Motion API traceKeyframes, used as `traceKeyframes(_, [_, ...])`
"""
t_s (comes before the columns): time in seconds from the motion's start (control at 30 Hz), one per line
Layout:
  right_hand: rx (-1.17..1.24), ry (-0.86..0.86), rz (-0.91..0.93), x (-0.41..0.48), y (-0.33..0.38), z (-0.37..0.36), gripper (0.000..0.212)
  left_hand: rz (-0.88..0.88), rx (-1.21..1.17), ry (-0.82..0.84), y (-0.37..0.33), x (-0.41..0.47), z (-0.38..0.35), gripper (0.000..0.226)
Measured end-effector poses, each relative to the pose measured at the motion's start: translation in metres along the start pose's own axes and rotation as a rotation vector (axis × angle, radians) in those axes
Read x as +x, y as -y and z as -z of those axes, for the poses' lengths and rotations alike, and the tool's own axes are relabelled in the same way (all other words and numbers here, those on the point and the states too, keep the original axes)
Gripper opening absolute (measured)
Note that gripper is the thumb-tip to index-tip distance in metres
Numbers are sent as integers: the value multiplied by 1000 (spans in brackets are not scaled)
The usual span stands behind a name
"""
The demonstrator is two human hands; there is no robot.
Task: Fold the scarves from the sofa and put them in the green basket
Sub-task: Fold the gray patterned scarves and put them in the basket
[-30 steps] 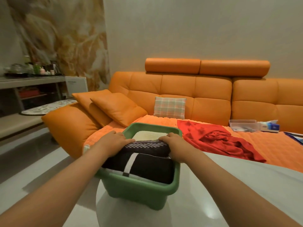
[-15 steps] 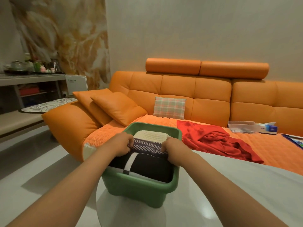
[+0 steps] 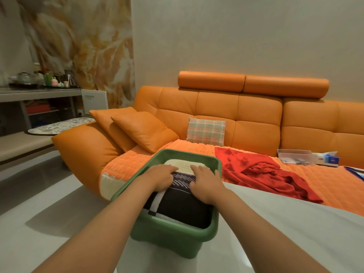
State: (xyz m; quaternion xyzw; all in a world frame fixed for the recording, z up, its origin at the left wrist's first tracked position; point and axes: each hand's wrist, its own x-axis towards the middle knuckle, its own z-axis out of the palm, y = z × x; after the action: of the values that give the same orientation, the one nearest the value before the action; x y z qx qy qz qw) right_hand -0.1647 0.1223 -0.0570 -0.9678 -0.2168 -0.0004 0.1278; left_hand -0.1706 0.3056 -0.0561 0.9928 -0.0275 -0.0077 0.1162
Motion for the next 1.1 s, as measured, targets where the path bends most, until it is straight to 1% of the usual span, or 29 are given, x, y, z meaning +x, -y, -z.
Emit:
traceKeyframes(0.07, [-52,105,-50,5,-4,-5,54,39,73,44,8,2,-5,55])
traceKeyframes(0.1, [-63,120,-54,4,-5,-6,50,48,128,40,11,1,-7,55])
traceKeyframes(0.13, [-63,109,-50,4,-6,-6,45,50,194,25,12,-2,-7,54])
traceKeyframes(0.2, [-56,58,-27,3,-5,-6,36,69,272,-56,11,-6,-11,42])
traceKeyframes(0.23, [-63,38,-18,2,-6,-7,33,75,263,-99,10,-5,-13,36])
traceKeyframes(0.27, [-72,31,-11,2,-6,-8,31,85,215,-117,11,-5,-15,37])
traceKeyframes(0.3, [-77,36,-8,3,-6,-9,32,101,133,-101,12,-4,-17,41])
traceKeyframes(0.37, [-86,74,-16,5,-6,-12,42,128,11,4,18,1,-19,51])
traceKeyframes(0.43, [-140,123,-10,7,-5,-14,55,133,-5,70,21,4,-21,54])
traceKeyframes(0.53, [-177,142,-8,9,-4,-14,59,134,37,42,19,4,-20,54])
traceKeyframes(0.6, [-118,107,-2,8,-5,-12,57,146,112,3,13,1,-17,53])
traceKeyframes(0.67, [8,34,26,5,-8,-8,53,153,168,-67,4,-2,-12,52])
traceKeyframes(0.77, [246,-128,41,-3,-23,5,46,86,108,-186,-23,-2,-4,49])
traceKeyframes(0.83, [334,-175,19,-8,-43,15,43,-8,-4,-216,-49,1,1,45])
traceKeyframes(0.97, [300,-176,-50,-15,-104,36,42,-153,-233,-274,-113,17,3,36])
traceKeyframes(1.1, [227,-134,-152,-23,-181,46,47,-212,-335,-240,-185,56,-6,33])
